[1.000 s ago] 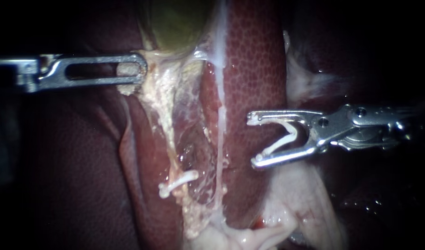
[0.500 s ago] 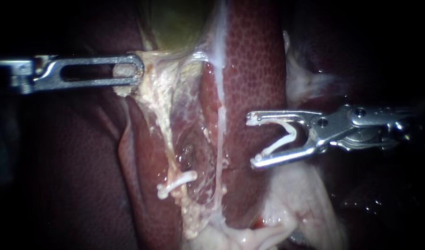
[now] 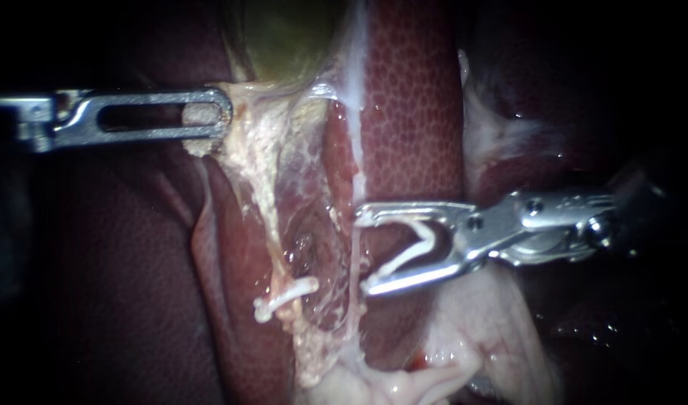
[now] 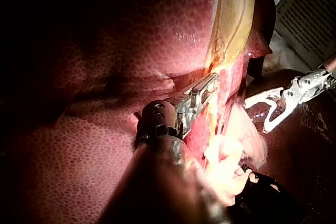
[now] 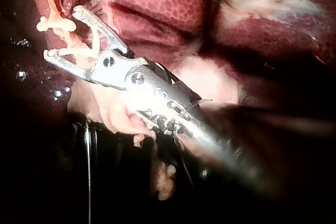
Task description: Clipping second clip left tube
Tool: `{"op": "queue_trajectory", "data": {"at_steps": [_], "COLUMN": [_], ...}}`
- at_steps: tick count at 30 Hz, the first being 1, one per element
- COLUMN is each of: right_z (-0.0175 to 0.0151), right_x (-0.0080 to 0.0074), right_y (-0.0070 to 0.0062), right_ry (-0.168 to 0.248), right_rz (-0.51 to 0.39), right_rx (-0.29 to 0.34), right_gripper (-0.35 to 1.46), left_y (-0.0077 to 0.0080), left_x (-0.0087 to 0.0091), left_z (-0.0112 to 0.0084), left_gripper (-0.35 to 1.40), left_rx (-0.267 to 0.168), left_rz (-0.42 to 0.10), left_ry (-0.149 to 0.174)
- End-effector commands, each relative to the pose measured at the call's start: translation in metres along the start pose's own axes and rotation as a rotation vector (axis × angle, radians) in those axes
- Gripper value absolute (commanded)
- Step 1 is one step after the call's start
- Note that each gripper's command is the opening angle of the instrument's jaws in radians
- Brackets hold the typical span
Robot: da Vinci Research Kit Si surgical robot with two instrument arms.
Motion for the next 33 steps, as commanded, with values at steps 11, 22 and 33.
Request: {"op": "queue_trajectory", "data": {"at_steps": [11,22,33], "right_z": [0.0046,0.0072,0.0094], "right_x": [-0.0040,-0.0053,-0.0061], "right_y": [0.0016,0.0019,0.0015], "right_ry": [0.002,0.004,-0.019], "right_rz": [0.036,0.052,0.064], "right_rx": [0.000,0.022,0.083], "right_gripper": [0.60,0.60,0.60], "left_y": [-0.0001,-0.0002,-0.0002], "left_x": [0.0001,0.0002,0.0002], "left_z": [-0.0001,0.0000,0.0000], "left_gripper": [-0.35,-0.35,-0.35], "left_rx": [0.000,-0.001,-0.001], "left_rz": [0.001,0.000,0.000], "left_ry": [-0.001,-0.001,-0.002]}}
